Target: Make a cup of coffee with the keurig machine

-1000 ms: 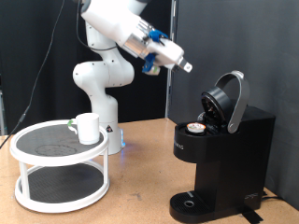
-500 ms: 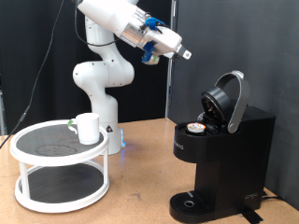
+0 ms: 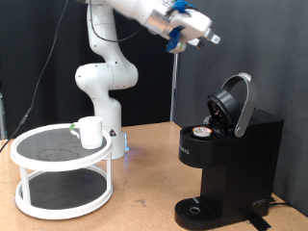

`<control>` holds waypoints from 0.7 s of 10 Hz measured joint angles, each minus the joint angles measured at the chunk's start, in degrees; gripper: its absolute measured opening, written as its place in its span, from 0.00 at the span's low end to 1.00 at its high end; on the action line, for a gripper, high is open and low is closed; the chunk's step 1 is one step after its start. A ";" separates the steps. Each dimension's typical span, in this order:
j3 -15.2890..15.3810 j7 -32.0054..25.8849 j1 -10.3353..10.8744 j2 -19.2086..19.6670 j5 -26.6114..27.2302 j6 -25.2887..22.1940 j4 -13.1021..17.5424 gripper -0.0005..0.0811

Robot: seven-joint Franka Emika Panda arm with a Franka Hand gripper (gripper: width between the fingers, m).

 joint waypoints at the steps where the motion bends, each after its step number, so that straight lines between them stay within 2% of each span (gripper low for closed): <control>1: 1.81 2.53 0.11 0.75 -2.52 0.74 1.28 0.91; 4: 5.36 7.75 0.41 3.75 -5.87 1.21 5.30 0.91; 7: 5.46 6.64 0.42 3.75 -4.58 2.15 5.24 0.91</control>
